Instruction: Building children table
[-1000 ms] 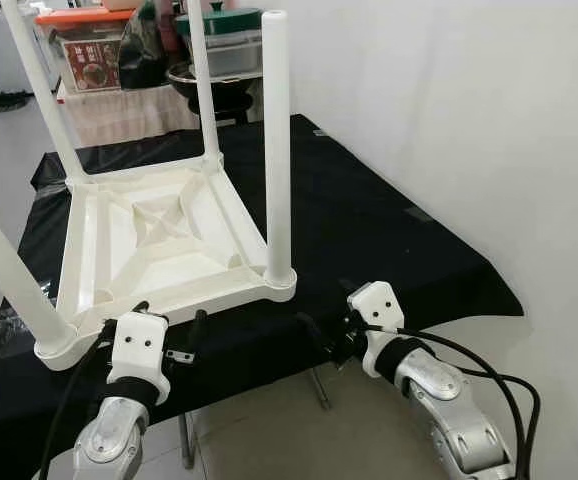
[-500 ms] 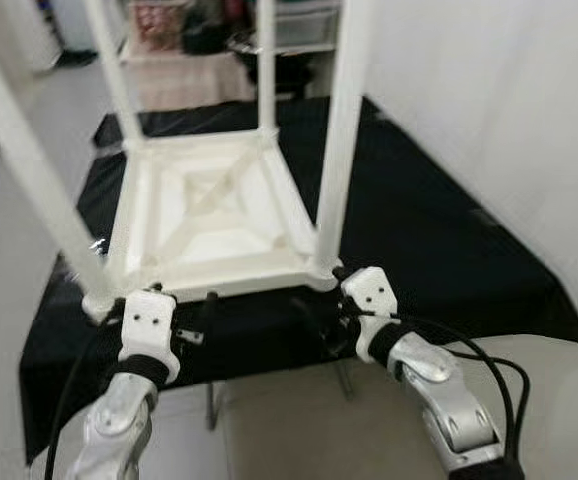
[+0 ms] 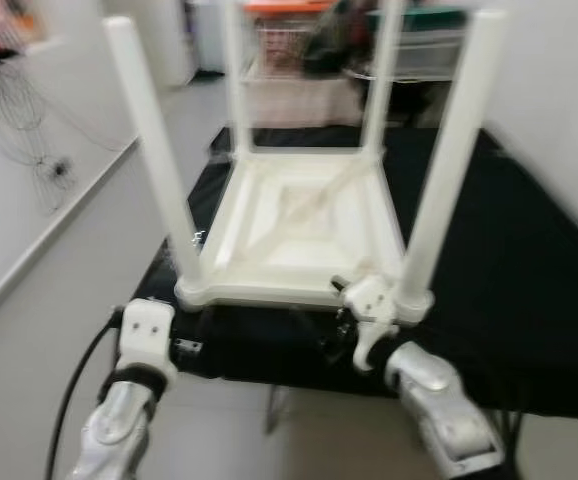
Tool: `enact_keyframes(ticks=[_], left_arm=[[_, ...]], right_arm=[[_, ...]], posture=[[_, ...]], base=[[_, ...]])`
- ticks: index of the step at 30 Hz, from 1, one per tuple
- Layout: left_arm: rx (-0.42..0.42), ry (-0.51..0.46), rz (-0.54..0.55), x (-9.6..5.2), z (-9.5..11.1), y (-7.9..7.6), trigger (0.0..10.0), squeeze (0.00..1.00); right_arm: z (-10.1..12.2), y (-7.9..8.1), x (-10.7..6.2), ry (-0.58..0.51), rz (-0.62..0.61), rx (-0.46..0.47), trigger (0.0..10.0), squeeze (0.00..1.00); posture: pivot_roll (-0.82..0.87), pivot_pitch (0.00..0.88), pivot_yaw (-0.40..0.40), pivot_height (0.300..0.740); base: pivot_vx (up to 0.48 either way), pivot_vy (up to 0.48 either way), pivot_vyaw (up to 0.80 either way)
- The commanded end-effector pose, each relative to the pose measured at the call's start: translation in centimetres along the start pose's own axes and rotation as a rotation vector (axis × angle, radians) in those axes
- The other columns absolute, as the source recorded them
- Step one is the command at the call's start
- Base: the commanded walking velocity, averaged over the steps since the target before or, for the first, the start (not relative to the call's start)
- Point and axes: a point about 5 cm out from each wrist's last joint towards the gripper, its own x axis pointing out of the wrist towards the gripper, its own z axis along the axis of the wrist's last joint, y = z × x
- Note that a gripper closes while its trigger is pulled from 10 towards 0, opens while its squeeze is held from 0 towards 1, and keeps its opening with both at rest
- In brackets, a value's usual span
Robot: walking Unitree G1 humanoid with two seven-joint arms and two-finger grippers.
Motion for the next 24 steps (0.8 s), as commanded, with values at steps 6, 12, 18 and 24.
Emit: enact_keyframes(ticks=[6,12,18,24], left_arm=[[0.009,0.007,-0.083,0.1,0.0,-0.6,10.0,0.00],[0.006,0.000,-0.131,0.1,0.1,-1.1,10.0,0.00],[-0.020,-0.006,-0.282,0.0,0.4,-2.4,10.0,0.00],[-0.033,-0.008,-0.464,-0.6,0.7,-3.7,10.0,0.00]], right_arm=[[0.2,-0.3,-0.1,-0.029,-0.023,0.010,10.0,0.00],[0.2,-0.4,-0.1,-0.038,-0.035,0.016,10.0,0.00],[-0.1,-0.4,0.0,-0.016,-0.034,0.046,10.0,0.00],[-0.1,-0.3,0.0,-0.020,-0.018,0.048,10.0,0.00]], posture=[[-0.06,0.063,-0.001,0.740],[-0.06,0.063,0.002,0.740],[-0.06,0.065,0.004,0.740],[-0.06,0.061,-0.001,0.740]], base=[[0.082,0.000,0.27],[0.280,0.000,0.53],[0.310,0.000,0.13],[0.184,0.000,0.00]])
